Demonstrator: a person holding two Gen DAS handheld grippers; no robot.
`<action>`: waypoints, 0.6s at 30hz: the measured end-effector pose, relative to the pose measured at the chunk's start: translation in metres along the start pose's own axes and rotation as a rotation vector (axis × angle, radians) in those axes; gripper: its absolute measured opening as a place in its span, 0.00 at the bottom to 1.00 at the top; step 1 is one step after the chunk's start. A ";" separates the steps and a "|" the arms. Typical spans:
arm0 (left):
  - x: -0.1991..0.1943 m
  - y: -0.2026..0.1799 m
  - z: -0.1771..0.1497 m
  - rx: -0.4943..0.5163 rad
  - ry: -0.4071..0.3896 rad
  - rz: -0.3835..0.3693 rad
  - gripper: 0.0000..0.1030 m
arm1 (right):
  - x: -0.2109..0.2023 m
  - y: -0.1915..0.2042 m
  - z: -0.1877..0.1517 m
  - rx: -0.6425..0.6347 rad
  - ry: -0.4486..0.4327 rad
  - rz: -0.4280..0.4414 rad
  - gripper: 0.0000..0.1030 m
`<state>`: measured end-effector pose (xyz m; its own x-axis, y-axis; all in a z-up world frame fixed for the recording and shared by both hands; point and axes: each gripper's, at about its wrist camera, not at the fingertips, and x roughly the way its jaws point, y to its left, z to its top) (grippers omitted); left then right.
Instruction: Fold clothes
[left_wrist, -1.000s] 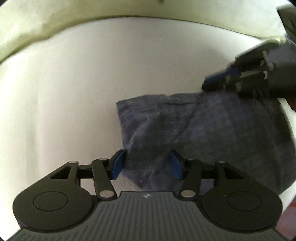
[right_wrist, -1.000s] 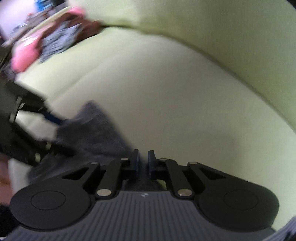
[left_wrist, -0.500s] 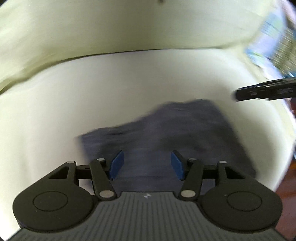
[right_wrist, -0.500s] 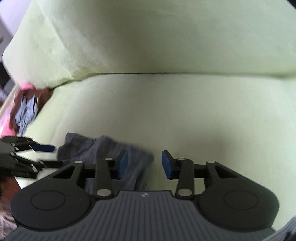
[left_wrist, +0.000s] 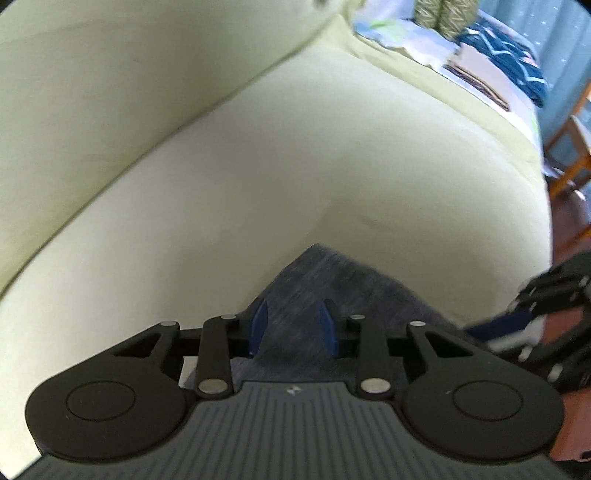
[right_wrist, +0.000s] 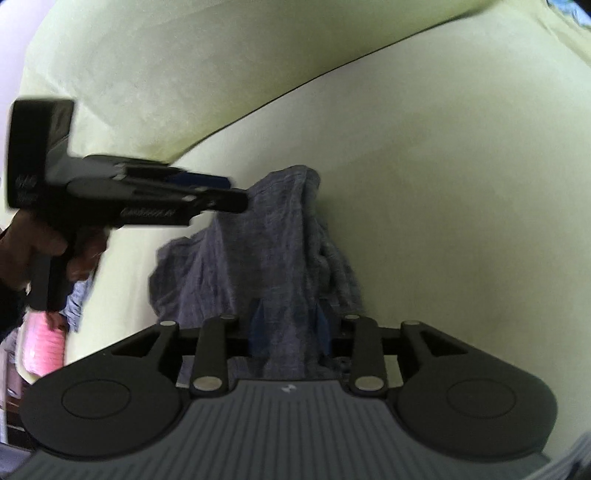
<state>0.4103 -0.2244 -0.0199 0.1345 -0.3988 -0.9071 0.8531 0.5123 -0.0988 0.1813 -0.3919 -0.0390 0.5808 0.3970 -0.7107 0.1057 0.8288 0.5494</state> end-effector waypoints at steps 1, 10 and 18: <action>0.004 -0.001 0.004 0.003 0.007 -0.018 0.37 | -0.002 -0.001 -0.001 -0.008 -0.011 -0.012 0.02; 0.043 -0.023 0.019 -0.027 -0.054 0.052 0.45 | -0.021 -0.035 -0.026 0.150 -0.070 -0.041 0.06; 0.004 -0.011 0.005 -0.151 -0.169 0.168 0.44 | -0.011 -0.035 0.033 0.093 -0.102 0.090 0.34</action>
<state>0.4036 -0.2355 -0.0200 0.3611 -0.4133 -0.8359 0.7284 0.6848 -0.0240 0.1977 -0.4381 -0.0359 0.6700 0.4215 -0.6111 0.1212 0.7500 0.6502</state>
